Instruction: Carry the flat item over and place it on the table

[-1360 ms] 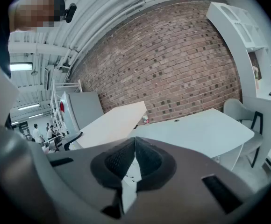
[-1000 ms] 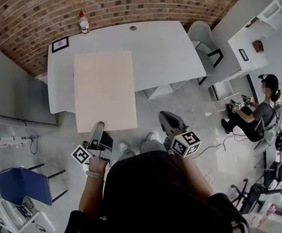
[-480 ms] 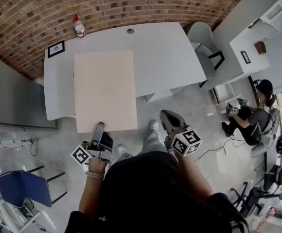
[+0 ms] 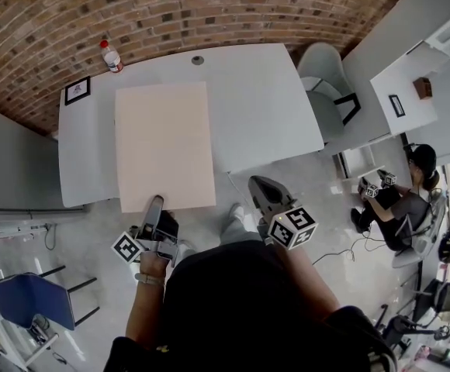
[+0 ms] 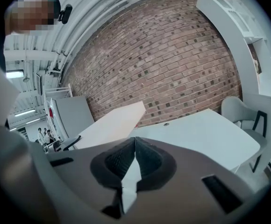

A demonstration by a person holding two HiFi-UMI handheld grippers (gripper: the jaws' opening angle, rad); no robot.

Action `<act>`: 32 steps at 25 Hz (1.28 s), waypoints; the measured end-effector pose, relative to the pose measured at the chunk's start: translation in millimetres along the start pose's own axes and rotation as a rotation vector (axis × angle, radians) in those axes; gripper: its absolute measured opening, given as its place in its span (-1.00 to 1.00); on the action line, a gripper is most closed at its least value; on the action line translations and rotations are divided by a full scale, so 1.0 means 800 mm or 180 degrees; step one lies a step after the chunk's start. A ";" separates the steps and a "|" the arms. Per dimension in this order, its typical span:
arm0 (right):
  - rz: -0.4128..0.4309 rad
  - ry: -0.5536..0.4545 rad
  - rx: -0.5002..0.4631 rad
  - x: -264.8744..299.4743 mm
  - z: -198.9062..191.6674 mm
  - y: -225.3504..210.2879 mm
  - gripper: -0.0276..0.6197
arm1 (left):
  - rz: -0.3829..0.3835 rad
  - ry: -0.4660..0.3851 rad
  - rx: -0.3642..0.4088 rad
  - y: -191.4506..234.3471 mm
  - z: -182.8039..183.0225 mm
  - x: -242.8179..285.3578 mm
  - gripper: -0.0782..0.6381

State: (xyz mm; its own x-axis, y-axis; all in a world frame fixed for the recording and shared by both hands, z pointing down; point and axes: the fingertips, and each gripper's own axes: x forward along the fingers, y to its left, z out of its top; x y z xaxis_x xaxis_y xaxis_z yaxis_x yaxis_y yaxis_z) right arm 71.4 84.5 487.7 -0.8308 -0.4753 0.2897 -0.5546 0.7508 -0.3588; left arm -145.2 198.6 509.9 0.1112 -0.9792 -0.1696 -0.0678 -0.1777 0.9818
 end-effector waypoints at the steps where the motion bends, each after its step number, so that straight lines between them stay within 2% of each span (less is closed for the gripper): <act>1: 0.0025 0.0014 -0.0004 0.003 0.005 -0.011 -0.88 | 0.0009 -0.0011 0.0003 0.002 -0.004 0.013 0.01; 14: 0.0283 0.0121 -0.0077 0.006 0.051 -0.140 -0.88 | 0.0024 -0.0170 -0.0052 0.018 -0.071 0.156 0.01; 20: 0.0200 0.0103 -0.0035 0.001 0.068 -0.186 -0.88 | 0.0069 -0.0082 -0.0113 0.024 -0.093 0.205 0.01; 26: 0.0118 0.0139 -0.0018 0.017 0.079 -0.214 -0.88 | 0.0133 -0.0018 -0.0220 0.052 -0.090 0.250 0.01; 32: -0.0021 0.0149 0.0035 0.043 0.093 -0.236 -0.88 | 0.0214 0.0039 -0.0320 0.087 -0.066 0.293 0.01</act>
State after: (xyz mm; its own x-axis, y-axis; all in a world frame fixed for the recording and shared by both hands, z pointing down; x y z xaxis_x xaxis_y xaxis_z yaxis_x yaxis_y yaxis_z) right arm 143.9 -107.6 499.4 -0.8241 -0.4581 0.3332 -0.5609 0.7425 -0.3663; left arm -71.7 -38.3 542.7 0.1219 -0.9872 -0.1026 0.0242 -0.1004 0.9947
